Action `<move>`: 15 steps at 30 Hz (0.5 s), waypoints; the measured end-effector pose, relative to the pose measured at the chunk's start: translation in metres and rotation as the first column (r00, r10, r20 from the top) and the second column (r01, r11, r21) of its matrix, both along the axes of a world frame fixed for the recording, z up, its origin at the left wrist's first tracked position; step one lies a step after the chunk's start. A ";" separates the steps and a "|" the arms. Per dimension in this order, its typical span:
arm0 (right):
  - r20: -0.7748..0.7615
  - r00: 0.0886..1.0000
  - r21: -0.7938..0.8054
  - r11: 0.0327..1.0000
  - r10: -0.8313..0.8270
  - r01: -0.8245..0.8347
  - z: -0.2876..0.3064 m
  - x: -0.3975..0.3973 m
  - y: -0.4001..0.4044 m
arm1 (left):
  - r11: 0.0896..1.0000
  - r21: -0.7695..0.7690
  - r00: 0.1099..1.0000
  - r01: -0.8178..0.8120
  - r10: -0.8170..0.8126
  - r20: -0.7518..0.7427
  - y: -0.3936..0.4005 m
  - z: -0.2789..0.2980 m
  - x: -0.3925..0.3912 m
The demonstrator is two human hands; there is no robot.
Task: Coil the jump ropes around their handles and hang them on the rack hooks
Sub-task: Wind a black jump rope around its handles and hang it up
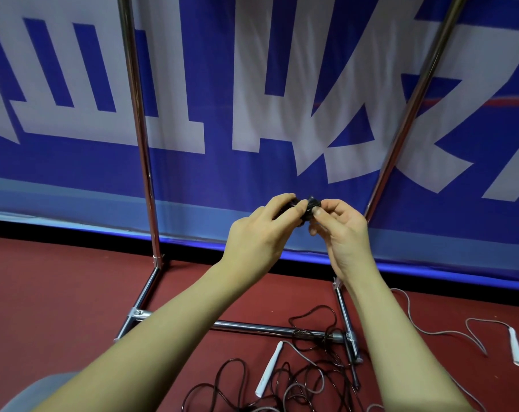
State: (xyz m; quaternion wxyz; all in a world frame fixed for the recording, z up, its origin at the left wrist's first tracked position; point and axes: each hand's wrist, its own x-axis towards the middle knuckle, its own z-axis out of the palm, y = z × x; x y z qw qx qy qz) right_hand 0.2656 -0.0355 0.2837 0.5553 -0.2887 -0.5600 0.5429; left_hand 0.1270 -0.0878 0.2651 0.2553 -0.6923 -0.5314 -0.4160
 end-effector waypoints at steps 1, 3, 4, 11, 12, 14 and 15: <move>0.013 1.000 0.003 1.000 -0.008 0.008 -0.001 0.000 0.000 | 1.000 -0.008 1.000 0.013 -0.013 0.002 0.001 -0.001 0.000; 0.052 0.998 0.017 1.000 -0.027 0.026 -0.003 0.000 0.000 | 0.999 -0.005 0.999 0.033 -0.033 -0.014 0.002 -0.004 -0.002; 0.065 0.997 0.024 0.999 -0.037 0.036 -0.004 -0.001 0.000 | 0.999 0.002 0.999 0.034 -0.034 -0.033 0.003 -0.006 -0.003; -0.024 0.998 -0.008 0.999 -0.050 0.050 -0.003 -0.005 -0.004 | 0.999 0.030 0.998 0.027 -0.026 -0.051 0.006 -0.010 -0.004; -0.045 0.999 -0.018 1.000 -0.027 0.026 -0.003 -0.004 -0.004 | 0.999 0.033 0.999 0.030 -0.029 -0.037 0.005 -0.009 -0.005; -0.074 0.997 -0.030 0.999 0.014 -0.016 -0.002 -0.002 -0.005 | 0.998 0.043 0.999 0.037 -0.036 -0.027 0.004 -0.008 -0.006; -0.091 0.996 -0.039 0.999 0.026 -0.029 -0.002 -0.002 -0.006 | 0.998 0.044 0.999 0.040 -0.039 -0.029 0.004 -0.007 -0.006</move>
